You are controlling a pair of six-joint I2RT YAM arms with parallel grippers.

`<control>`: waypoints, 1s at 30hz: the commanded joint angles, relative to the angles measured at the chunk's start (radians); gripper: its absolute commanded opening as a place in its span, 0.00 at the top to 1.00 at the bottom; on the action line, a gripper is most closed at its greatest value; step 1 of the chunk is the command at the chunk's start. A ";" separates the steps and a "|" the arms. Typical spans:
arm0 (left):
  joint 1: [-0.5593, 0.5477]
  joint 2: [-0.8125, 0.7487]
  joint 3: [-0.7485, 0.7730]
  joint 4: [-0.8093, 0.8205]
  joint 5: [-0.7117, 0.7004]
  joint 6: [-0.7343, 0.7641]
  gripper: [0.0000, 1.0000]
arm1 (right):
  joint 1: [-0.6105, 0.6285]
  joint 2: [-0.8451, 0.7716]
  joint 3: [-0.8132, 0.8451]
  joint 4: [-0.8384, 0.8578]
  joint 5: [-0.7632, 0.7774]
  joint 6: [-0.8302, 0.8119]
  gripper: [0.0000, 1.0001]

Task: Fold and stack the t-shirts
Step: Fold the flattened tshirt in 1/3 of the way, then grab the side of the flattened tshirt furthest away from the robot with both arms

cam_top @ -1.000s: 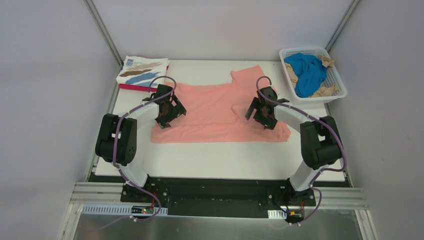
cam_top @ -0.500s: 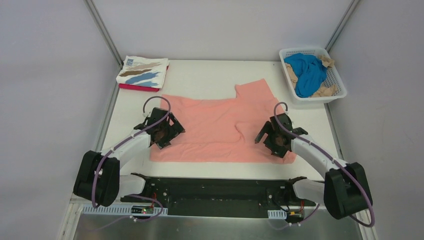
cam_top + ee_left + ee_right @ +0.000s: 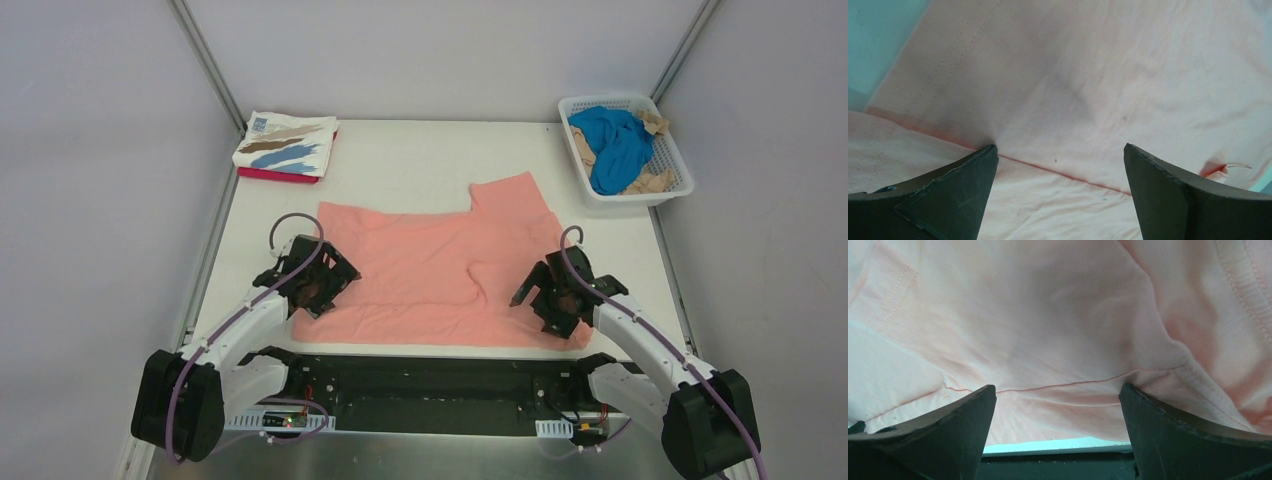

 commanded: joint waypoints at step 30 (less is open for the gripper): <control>0.177 0.663 0.944 -0.329 -0.299 0.346 0.01 | -0.121 0.482 0.853 0.132 0.244 -0.406 0.01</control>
